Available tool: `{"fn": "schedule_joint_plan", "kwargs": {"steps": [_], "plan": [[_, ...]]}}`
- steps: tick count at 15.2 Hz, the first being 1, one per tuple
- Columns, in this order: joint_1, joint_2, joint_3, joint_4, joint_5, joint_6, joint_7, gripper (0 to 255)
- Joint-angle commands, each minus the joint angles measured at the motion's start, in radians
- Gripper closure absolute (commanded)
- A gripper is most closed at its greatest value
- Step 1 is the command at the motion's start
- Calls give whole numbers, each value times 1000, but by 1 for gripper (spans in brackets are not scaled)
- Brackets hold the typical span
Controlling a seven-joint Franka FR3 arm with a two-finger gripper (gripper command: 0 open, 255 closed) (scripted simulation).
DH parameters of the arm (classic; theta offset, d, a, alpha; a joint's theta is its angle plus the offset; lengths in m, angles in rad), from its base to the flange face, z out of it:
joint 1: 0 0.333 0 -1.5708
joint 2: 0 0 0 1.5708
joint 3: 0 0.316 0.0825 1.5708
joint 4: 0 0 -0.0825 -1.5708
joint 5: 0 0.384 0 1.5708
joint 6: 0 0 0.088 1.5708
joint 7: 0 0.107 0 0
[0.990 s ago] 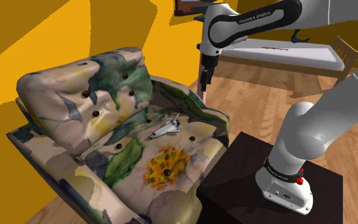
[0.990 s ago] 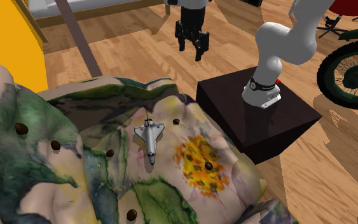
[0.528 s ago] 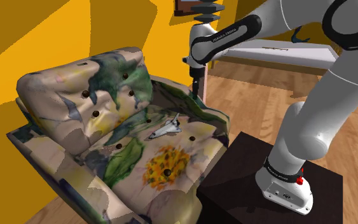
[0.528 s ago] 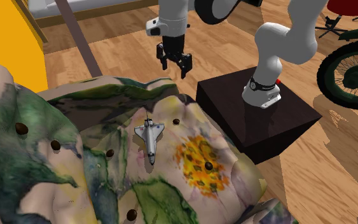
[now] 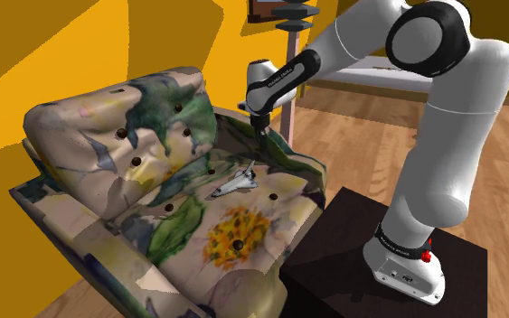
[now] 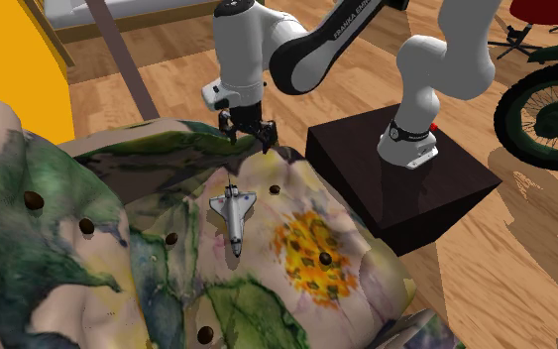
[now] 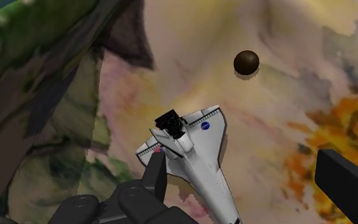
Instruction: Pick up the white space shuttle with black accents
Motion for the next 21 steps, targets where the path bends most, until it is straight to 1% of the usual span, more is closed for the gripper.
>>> {"fn": "schedule_joint_plan", "kwargs": {"steps": [1, 6, 12, 21], "plan": [[5, 68, 15, 35, 8, 30, -65, 0], [2, 245, 59, 147, 15, 92, -210, 0], [2, 447, 116, 294, -13, 148, -352, 0], [-4, 532, 125, 309, -8, 218, -357, 0]]}}
